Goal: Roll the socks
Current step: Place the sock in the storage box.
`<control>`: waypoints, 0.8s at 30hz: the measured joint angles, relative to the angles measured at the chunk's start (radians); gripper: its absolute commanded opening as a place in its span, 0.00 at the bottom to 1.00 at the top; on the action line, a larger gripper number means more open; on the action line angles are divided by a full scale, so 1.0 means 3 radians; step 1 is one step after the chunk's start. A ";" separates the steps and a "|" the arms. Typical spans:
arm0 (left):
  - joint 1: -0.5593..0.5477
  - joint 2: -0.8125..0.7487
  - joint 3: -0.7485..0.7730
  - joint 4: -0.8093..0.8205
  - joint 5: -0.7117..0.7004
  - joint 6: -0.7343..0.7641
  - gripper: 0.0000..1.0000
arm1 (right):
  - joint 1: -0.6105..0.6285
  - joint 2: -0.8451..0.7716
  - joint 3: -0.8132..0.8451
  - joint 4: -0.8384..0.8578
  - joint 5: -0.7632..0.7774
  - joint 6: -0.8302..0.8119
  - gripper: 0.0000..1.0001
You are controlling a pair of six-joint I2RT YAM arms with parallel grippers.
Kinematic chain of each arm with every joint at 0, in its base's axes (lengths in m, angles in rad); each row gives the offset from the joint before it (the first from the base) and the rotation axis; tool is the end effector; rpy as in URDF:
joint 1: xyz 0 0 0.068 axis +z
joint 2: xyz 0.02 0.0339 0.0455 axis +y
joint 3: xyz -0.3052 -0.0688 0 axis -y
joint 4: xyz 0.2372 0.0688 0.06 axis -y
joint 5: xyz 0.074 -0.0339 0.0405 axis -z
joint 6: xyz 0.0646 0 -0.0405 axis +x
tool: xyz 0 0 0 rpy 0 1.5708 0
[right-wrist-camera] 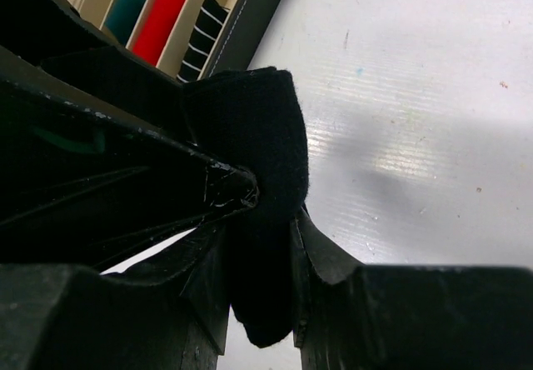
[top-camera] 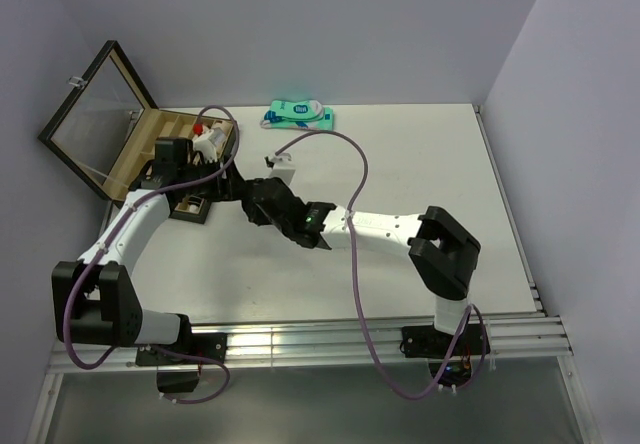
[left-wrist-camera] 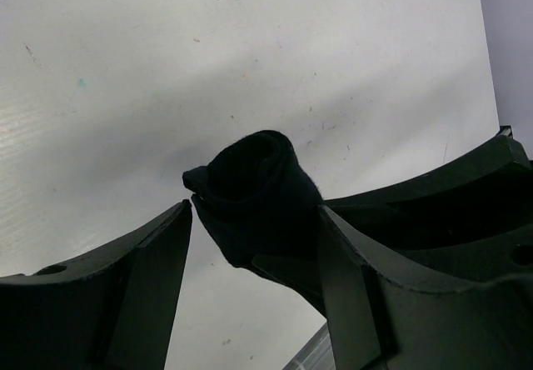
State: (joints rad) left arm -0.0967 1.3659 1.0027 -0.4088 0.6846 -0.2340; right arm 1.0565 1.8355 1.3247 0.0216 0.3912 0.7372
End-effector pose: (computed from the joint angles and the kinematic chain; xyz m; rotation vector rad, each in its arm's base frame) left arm 0.2845 -0.0686 0.2976 0.1867 2.3101 -0.9647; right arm 0.2448 0.3833 0.2816 -0.0865 2.0966 0.7201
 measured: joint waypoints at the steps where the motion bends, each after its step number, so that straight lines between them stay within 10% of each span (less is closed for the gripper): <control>1: 0.0001 0.0000 0.0001 0.0011 -0.0003 0.0000 0.66 | 0.0005 0.0013 0.0020 -0.0004 0.0001 -0.0014 0.00; 24: 0.0006 0.0151 0.0045 0.0005 0.0084 -0.0132 0.43 | 0.0117 0.0120 0.0148 -0.0055 0.0117 -0.0308 0.00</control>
State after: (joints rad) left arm -0.0948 1.4113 1.0161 -0.4072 0.7097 -0.2737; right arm 1.0916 1.8713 1.3689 0.0051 0.4263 0.6449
